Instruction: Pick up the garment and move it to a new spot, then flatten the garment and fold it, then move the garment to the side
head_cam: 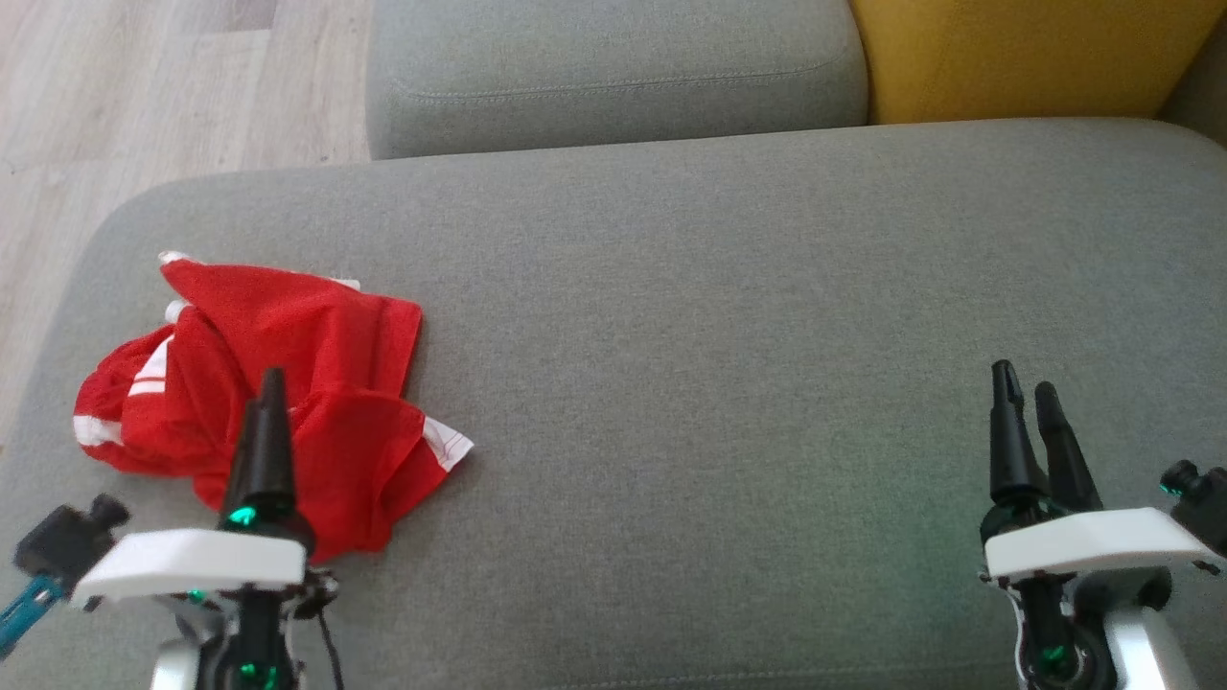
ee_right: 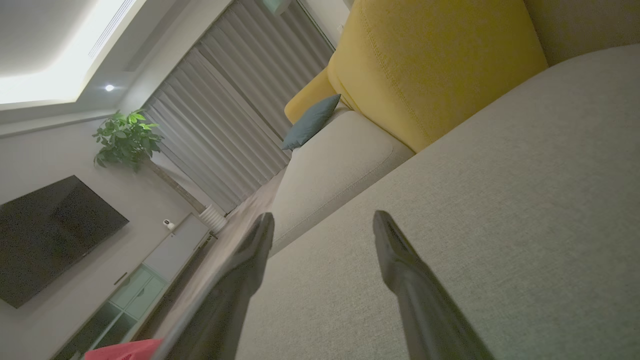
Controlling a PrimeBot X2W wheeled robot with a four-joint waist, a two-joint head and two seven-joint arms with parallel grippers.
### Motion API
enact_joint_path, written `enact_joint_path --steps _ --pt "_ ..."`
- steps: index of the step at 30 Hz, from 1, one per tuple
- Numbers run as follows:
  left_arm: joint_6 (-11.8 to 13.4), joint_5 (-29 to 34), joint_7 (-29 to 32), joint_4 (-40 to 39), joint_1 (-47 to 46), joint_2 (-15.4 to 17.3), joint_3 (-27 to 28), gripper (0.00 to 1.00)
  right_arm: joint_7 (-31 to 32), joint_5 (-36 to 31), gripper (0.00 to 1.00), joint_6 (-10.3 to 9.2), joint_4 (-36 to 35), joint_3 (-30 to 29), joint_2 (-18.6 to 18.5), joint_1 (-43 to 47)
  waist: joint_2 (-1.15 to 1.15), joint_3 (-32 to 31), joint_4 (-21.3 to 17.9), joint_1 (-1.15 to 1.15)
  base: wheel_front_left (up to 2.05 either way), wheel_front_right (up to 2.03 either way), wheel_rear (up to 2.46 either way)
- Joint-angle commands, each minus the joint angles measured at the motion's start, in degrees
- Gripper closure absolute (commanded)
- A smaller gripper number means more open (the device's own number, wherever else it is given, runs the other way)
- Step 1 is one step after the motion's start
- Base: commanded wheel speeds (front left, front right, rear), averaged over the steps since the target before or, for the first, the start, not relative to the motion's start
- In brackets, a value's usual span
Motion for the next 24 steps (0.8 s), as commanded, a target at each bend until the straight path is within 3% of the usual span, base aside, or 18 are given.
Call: enact_joint_path --steps 1,15,24 --pt "0.29 1.8 -0.58 -2.58 -1.31 0.76 0.44 0.0 -0.8 -1.89 0.0 -0.02 -2.35 0.79 -0.36 -2.27 0.0 -0.03 -0.01 0.0 0.0 0.0 0.0" --pt "2.6 19.31 -2.93 -2.2 -1.08 1.1 -4.24 0.0 -3.16 -15.87 0.0 -0.02 -1.69 2.42 -0.4 -1.72 0.0 -0.13 0.01 0.0 0.0 0.0 0.0" --pt "5.72 28.51 -4.44 -1.52 -0.86 3.09 -7.98 0.0 -4.69 -23.73 0.0 -0.03 -1.3 3.9 -0.43 -1.1 0.0 -0.28 -0.22 0.0 0.0 0.0 0.0"
